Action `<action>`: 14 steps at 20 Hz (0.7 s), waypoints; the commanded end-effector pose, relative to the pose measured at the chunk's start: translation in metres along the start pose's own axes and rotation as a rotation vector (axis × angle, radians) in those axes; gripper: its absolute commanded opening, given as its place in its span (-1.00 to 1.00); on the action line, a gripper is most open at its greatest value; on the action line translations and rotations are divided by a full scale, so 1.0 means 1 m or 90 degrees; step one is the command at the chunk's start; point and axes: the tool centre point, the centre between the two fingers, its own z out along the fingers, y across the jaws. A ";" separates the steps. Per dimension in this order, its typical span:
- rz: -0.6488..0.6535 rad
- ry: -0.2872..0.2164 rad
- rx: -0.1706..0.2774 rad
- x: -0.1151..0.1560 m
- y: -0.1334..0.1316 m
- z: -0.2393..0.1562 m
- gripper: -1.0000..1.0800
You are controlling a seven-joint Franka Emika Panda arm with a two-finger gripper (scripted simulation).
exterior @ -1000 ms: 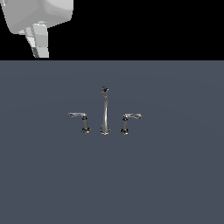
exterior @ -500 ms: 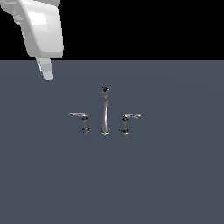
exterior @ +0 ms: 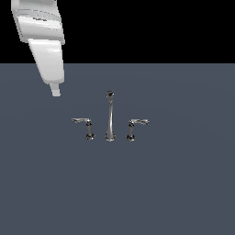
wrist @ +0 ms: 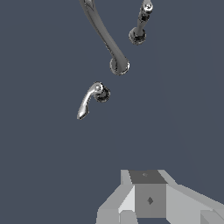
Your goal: Turn on the faucet by rotating a designated handle.
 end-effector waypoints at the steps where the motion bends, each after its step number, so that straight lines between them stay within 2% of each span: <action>1: 0.026 0.000 0.001 0.003 -0.009 0.010 -1.00; 14: 0.179 0.004 -0.001 0.030 -0.058 0.070 -1.00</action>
